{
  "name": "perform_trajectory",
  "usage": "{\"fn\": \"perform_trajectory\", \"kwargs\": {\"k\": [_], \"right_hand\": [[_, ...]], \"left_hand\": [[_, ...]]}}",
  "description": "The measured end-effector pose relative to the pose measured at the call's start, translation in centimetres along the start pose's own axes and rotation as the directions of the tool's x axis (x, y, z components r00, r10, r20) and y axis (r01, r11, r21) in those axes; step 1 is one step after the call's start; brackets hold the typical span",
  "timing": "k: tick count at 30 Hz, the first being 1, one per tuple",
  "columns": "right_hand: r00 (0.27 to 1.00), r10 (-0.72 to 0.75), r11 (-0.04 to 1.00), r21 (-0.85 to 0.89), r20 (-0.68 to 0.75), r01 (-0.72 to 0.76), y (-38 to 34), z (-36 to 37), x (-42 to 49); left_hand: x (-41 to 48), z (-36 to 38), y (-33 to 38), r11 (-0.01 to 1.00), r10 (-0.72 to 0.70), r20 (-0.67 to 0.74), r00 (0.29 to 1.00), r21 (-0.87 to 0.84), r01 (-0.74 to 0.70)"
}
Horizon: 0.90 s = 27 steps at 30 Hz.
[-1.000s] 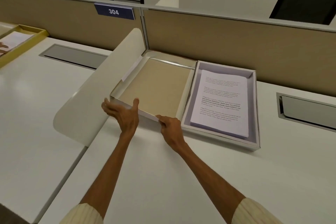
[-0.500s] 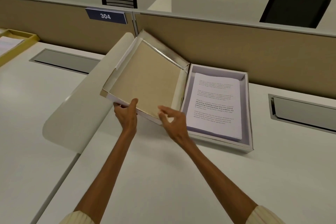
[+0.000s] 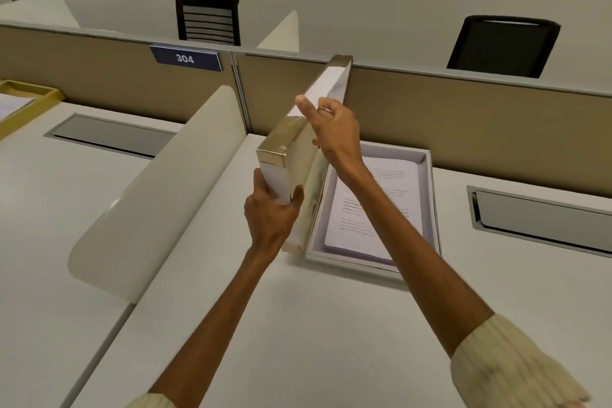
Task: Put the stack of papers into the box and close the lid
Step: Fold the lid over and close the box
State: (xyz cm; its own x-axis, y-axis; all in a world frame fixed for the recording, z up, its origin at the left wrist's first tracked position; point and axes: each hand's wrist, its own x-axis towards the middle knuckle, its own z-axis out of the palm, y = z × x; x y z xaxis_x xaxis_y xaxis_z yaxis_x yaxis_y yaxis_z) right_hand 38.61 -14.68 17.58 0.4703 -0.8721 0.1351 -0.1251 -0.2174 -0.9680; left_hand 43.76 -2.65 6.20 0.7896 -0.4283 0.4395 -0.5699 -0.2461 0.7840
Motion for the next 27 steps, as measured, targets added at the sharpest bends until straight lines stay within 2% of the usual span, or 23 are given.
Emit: {"fn": "perform_trajectory", "kwargs": {"k": [5, 8, 12, 14, 16, 18, 20, 22, 24, 25, 27], "right_hand": [[0.997, 0.069, 0.976, -0.203, -0.039, -0.075, 0.2, -2.1, 0.5], [0.991, 0.108, 0.958, -0.257, -0.082, -0.126, 0.6, -3.2, 0.8], [0.980, 0.147, 0.923, -0.338, -0.134, -0.185, 1.8, -4.1, 0.6], [0.977, 0.138, 0.922, -0.338, -0.163, -0.186, 2.6, -4.7, 0.3], [0.973, 0.134, 0.931, -0.312, -0.186, -0.188, 3.4, -5.7, 0.1], [0.968, 0.145, 0.937, -0.286, -0.203, -0.200, 4.1, -6.9, -0.1], [0.965, 0.154, 0.942, -0.265, -0.211, -0.208, 5.0, -8.3, -0.4], [0.962, 0.166, 0.947, -0.236, -0.215, -0.217, 6.1, -9.9, -0.7], [0.958, 0.198, 0.949, -0.203, -0.208, -0.240, 7.3, -11.4, -1.0], [0.957, 0.213, 0.949, -0.193, -0.198, -0.251, 7.9, -12.0, -1.2], [0.954, 0.243, 0.944, -0.184, -0.178, -0.275, 9.2, -13.0, -1.6]], "left_hand": [[-1.7, 1.7, 1.4, 0.976, 0.192, 0.024, 0.981, 0.096, -0.193], [-2.3, 2.4, 2.0, 0.954, 0.265, 0.055, 0.963, 0.130, -0.270], [-3.7, 3.4, 2.9, 0.950, 0.231, 0.127, 0.965, 0.183, -0.252], [-4.0, 3.3, 2.2, 0.969, 0.204, 0.213, 0.955, 0.091, -0.228], [-3.6, 3.2, 0.9, 0.987, 0.138, 0.315, 0.939, -0.118, -0.105], [-2.2, 3.7, -0.6, 0.978, -0.048, 0.346, 0.937, -0.177, 0.115], [-0.5, 4.6, -2.5, 0.939, -0.292, 0.377, 0.879, -0.064, 0.339], [0.6, 5.4, -4.2, 0.874, -0.473, 0.476, 0.741, 0.148, 0.463], [0.9, 6.3, -5.3, 0.829, -0.550, 0.570, 0.610, 0.286, 0.480], [0.8, 6.8, -5.7, 0.824, -0.555, 0.600, 0.576, 0.299, 0.481], [0.5, 7.6, -5.9, 0.829, -0.530, 0.637, 0.559, 0.252, 0.499]]}}
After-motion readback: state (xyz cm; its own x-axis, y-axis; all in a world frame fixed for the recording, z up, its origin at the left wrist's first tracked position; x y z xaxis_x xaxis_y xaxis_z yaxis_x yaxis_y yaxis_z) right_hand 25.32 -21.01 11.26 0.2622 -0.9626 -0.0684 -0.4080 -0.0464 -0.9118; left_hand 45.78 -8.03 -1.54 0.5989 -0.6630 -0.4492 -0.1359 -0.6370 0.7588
